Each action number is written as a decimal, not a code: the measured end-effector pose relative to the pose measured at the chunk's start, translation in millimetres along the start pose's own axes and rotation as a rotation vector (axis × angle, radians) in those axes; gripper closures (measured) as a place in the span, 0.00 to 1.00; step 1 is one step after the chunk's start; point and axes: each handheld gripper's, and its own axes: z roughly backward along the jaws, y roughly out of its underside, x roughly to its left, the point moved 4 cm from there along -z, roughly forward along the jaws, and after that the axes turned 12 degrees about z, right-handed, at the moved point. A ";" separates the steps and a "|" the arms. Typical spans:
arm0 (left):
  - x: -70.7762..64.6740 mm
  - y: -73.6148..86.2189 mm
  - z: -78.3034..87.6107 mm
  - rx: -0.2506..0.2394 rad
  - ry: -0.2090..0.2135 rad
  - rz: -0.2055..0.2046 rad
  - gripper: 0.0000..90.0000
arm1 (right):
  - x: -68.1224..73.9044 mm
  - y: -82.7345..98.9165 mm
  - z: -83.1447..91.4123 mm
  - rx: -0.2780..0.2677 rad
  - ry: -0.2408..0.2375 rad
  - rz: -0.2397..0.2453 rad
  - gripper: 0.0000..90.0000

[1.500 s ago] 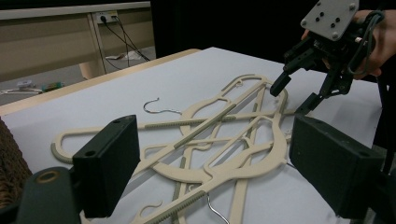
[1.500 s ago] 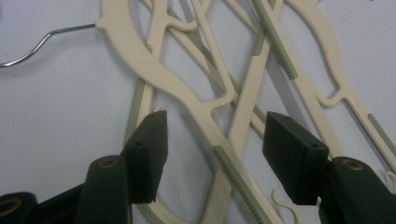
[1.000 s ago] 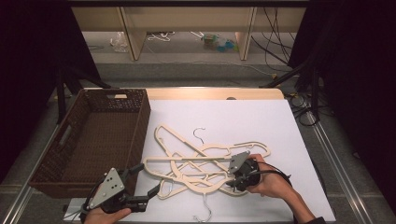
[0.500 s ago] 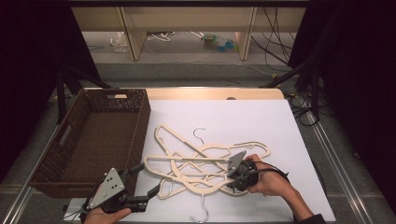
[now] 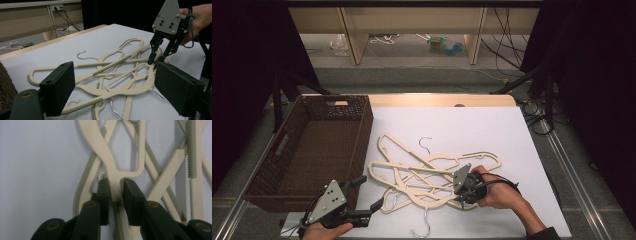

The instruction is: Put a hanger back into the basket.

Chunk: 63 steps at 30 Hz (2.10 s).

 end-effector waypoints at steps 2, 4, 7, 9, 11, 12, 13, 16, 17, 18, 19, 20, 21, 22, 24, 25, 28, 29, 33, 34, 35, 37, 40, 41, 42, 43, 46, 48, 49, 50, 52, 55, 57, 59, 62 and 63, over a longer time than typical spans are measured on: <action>0.0 0.3 0.0 0.004 -0.001 0.001 0.19 | 0.1 -0.1 0.0 -0.002 0.007 0.015 0.88; -0.1 0.3 -1.0 -0.004 0.008 0.004 0.19 | 0.7 -0.7 0.4 -0.001 0.002 0.043 0.89; -0.5 0.8 -0.6 0.007 0.000 0.002 0.19 | 1.0 -0.2 1.5 0.003 0.002 0.052 0.89; -0.9 1.0 -1.3 0.009 -0.003 -0.009 0.19 | 1.4 -0.2 4.4 0.009 0.004 0.063 0.89; -2.4 2.4 -2.8 0.025 -0.010 -0.038 0.19 | 2.0 -1.3 9.0 0.000 -0.001 0.064 0.89; -3.4 2.8 -4.3 0.024 -0.004 -0.048 0.19 | 2.4 -1.8 11.6 -0.002 -0.003 0.059 0.89; -5.3 4.1 -5.3 0.038 -0.005 -0.057 0.19 | 3.1 -1.9 13.0 -0.004 -0.006 0.052 0.89; -12.4 9.5 -12.6 0.076 0.002 -0.095 0.19 | 5.0 -3.4 19.1 -0.013 -0.020 0.072 0.89; -13.6 10.6 -14.6 0.085 0.003 -0.102 0.19 | 6.0 -4.2 21.5 -0.018 -0.024 0.077 0.89; -15.2 12.3 -17.6 0.093 0.011 -0.104 0.20 | 6.5 -4.7 23.1 -0.022 -0.026 0.082 0.89; -16.6 13.7 -20.1 0.105 0.012 -0.108 0.20 | 7.2 -5.4 25.2 -0.026 -0.030 0.079 0.89; -18.0 15.2 -22.3 0.114 0.016 -0.108 0.20 | 8.1 -6.0 26.7 -0.029 -0.034 0.069 0.89; -21.1 18.3 -26.2 0.130 0.025 -0.102 0.20 | 9.4 -6.1 28.4 -0.026 -0.037 0.055 0.89; -21.8 19.5 -28.0 0.143 0.025 -0.118 0.20 | 9.1 -6.0 30.5 -0.019 -0.032 0.059 0.89; -24.3 22.6 -34.8 0.171 0.041 -0.135 0.20 | 9.8 -6.1 33.4 -0.018 -0.039 0.050 0.89; -25.4 24.2 -38.0 0.188 0.049 -0.127 0.21 | 9.5 -6.4 36.0 -0.022 -0.036 0.057 0.89; -26.4 30.4 -50.0 0.222 0.056 -0.138 0.21 | 9.7 -6.7 38.1 -0.036 -0.039 0.048 0.89; -26.1 32.2 -53.9 0.236 0.057 -0.155 0.21 | 10.1 -7.7 39.6 -0.045 -0.039 0.059 0.89; -29.9 40.8 -70.6 0.282 0.080 -0.199 0.22 | 13.2 -9.4 42.8 -0.056 -0.054 0.066 0.89; -30.1 41.9 -72.0 0.291 0.081 -0.214 0.23 | 13.6 -9.8 43.9 -0.060 -0.056 0.076 0.89; -32.4 45.2 -76.5 0.310 0.103 -0.219 0.25 | 14.0 -9.7 44.5 -0.057 -0.057 0.076 0.89; -34.3 47.3 -80.1 0.318 0.110 -0.218 0.25 | 14.3 -9.2 45.9 -0.060 -0.057 0.081 0.89; -35.6 50.2 -85.1 0.335 0.114 -0.255 0.26 | 14.8 -9.7 47.7 -0.059 -0.057 0.081 0.89; -36.7 51.5 -87.6 0.338 0.120 -0.257 0.26 | 14.8 -9.9 48.2 -0.060 -0.053 0.081 0.89; -37.5 52.1 -89.2 0.337 0.121 -0.267 0.27 | 14.8 -10.1 48.9 -0.067 -0.057 0.082 0.89; -37.4 52.2 -90.4 0.347 0.124 -0.284 0.28 | 15.2 -10.2 49.6 -0.073 -0.060 0.081 0.89; -40.8 53.5 -94.7 0.345 0.140 -0.284 0.29 | 15.7 -10.2 50.5 -0.076 -0.062 0.078 0.89; -41.2 54.1 -97.1 0.353 0.144 -0.316 0.32 | 15.8 -9.6 50.5 -0.075 -0.063 0.080 0.89; -43.1 55.9 -99.5 0.347 0.151 -0.318 0.32 | 16.0 -9.4 50.4 -0.076 -0.066 0.080 0.89; -42.5 56.3 -100.3 0.363 0.157 -0.356 0.32 | 15.7 -8.9 50.2 -0.072 -0.062 0.083 0.89; -45.4 57.1 -101.7 0.363 0.173 -0.362 0.36 | 15.3 -8.0 50.1 -0.062 -0.055 0.083 0.90; -46.9 56.5 -101.5 0.356 0.180 -0.373 0.37 | 15.8 -8.2 50.1 -0.068 -0.063 0.083 0.90; -46.9 57.5 -102.2 0.356 0.176 -0.390 0.37 | 15.8 -8.1 50.2 -0.066 -0.062 0.084 0.90; -46.2 57.9 -102.6 0.367 0.174 -0.406 0.37 | 15.7 -7.4 50.5 -0.062 -0.059 0.081 0.90; -46.2 58.5 -104.9 0.376 0.172 -0.424 0.37 | 15.7 -8.0 51.1 -0.070 -0.068 0.080 0.90; -46.8 58.9 -107.1 0.357 0.169 -0.417 0.38 | 16.1 -8.5 50.9 -0.073 -0.073 0.079 0.90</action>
